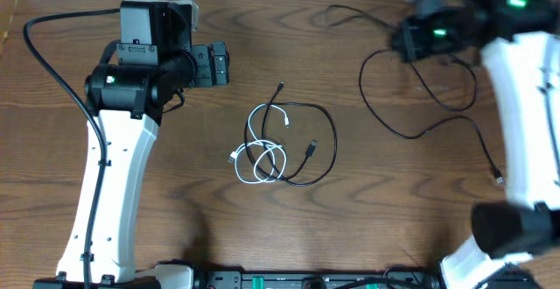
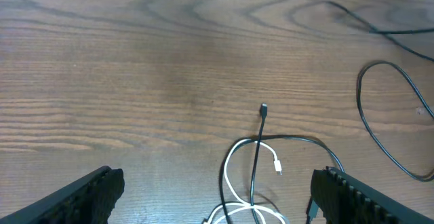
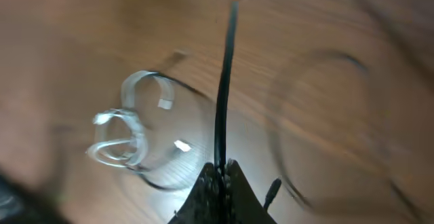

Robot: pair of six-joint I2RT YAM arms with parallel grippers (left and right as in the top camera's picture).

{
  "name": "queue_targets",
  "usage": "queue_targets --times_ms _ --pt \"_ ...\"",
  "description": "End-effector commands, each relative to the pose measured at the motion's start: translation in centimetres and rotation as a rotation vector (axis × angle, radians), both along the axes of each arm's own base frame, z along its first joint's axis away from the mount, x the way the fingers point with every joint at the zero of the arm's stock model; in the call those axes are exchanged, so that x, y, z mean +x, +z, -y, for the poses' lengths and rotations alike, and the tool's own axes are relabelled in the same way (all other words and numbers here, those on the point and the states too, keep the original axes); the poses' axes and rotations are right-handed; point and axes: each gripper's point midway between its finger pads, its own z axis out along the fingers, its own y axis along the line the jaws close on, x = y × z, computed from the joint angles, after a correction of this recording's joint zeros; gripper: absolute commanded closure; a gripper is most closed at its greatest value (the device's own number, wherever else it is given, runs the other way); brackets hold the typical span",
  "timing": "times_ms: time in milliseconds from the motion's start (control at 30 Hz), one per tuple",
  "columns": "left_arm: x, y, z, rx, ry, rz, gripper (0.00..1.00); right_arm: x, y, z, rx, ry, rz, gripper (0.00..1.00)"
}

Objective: Untangle cables

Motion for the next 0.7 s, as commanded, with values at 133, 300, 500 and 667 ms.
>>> queue_targets --times_ms 133,300,500,667 --pt "0.0 0.9 -0.2 -0.003 0.014 0.022 0.06 -2.3 -2.7 11.9 -0.422 -0.397 -0.138 0.99" --pt "0.0 0.9 -0.2 -0.003 0.014 0.021 0.06 -3.0 -6.9 14.2 -0.476 -0.437 -0.247 0.99" --pt "0.0 0.9 -0.2 -0.003 0.014 0.021 0.06 -4.5 -13.3 15.7 -0.558 -0.435 -0.382 0.99" --pt "0.0 0.9 -0.2 -0.003 0.014 0.021 0.06 -7.3 -17.4 16.5 -0.628 -0.439 -0.511 0.99"
